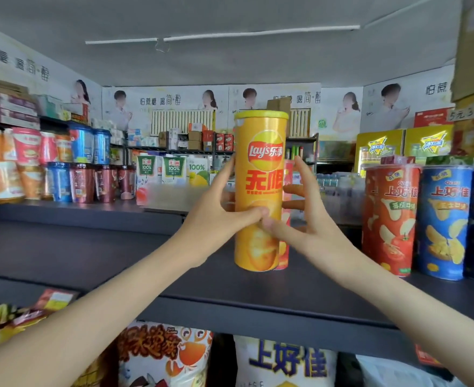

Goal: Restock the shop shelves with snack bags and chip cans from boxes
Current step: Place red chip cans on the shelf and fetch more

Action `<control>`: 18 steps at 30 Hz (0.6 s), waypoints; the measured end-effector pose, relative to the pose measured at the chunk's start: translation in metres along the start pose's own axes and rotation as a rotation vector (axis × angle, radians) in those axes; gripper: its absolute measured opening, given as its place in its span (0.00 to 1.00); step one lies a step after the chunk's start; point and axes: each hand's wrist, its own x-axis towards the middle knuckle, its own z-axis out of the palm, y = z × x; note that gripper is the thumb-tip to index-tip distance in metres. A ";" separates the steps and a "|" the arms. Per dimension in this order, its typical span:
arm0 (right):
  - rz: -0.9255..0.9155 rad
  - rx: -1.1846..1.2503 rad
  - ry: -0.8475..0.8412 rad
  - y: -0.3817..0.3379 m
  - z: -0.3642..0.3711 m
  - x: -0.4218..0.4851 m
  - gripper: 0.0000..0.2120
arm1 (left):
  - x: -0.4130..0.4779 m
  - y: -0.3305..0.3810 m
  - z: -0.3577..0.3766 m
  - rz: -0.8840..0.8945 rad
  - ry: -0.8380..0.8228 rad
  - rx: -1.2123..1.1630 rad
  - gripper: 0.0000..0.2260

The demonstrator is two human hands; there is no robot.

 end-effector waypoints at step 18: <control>0.254 -0.343 0.232 0.093 0.032 0.048 0.55 | 0.043 -0.079 -0.025 -0.258 -0.031 0.061 0.40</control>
